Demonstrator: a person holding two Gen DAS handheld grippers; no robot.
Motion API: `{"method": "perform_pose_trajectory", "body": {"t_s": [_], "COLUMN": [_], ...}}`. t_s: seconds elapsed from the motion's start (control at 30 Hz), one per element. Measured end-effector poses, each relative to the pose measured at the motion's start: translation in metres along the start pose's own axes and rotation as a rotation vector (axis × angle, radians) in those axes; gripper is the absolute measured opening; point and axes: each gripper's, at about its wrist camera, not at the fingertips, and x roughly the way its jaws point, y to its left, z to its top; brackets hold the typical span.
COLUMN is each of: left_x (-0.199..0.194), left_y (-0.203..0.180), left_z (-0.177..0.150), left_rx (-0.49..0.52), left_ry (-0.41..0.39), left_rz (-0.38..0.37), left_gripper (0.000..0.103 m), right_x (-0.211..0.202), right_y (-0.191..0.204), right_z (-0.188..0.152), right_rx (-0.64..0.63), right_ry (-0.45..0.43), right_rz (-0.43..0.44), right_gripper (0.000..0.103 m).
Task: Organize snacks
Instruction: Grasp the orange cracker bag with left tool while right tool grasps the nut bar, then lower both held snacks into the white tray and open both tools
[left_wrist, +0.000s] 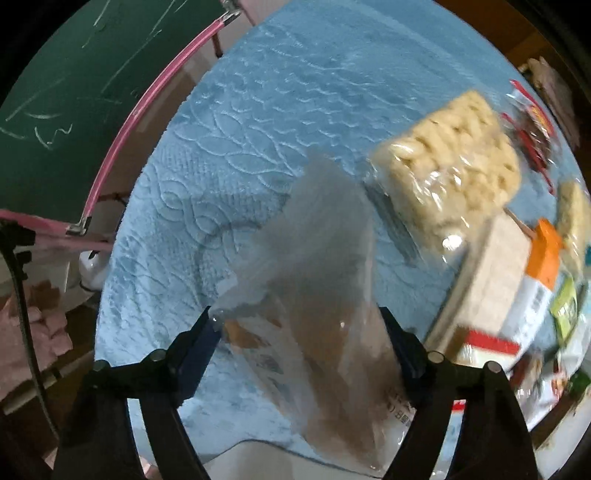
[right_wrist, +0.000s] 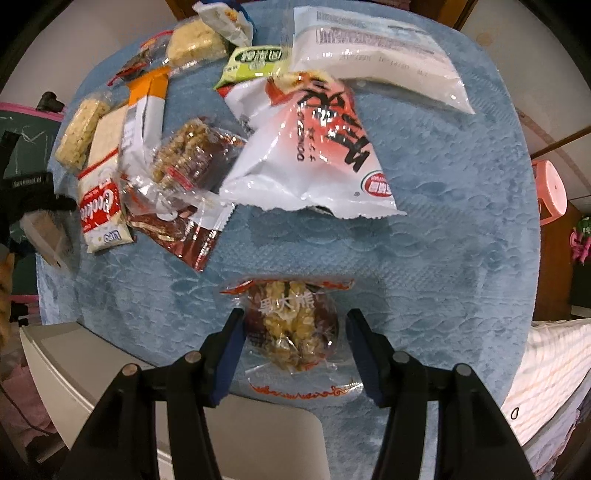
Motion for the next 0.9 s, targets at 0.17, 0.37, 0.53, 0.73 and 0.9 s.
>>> {"method": "perform_pose_trajectory", "body": {"t_s": [0.17, 0.37, 0.53, 0.73, 0.9], "left_x": [-0.043, -0.118, -0.166, -0.176, -0.169], "left_y": [0.012, 0.019, 0.025, 0.023, 0.027], "left_z": [-0.022, -0.065, -0.121, -0.189, -0.235], "left_rx": [0.101, 0.281, 0.45, 0.631, 0.754], "left_ry": [-0.112, -0.315, -0.41, -0.433, -0.426], "left_rz": [-0.013, -0.05, -0.083, -0.107, -0.124], "left_gripper": [0.08, 0.08, 0.08, 0.081, 0.081], "right_x": [-0.031, -0.084, -0.114, -0.144, -0.148], "right_y": [0.001, -0.002, -0.003, 0.014, 0.034], "right_z": [-0.006, -0.022, -0.044, -0.077, -0.108], "right_rx": [-0.002, 0.024, 0.077, 0.074, 0.025], "right_ry": [-0.067, -0.194, -0.278, -0.33, -0.323], "right_rz": [-0.006, -0.005, 0.049, 0.09, 0.08], "right_gripper": [0.055, 0.055, 0.055, 0.055, 0.056]}}
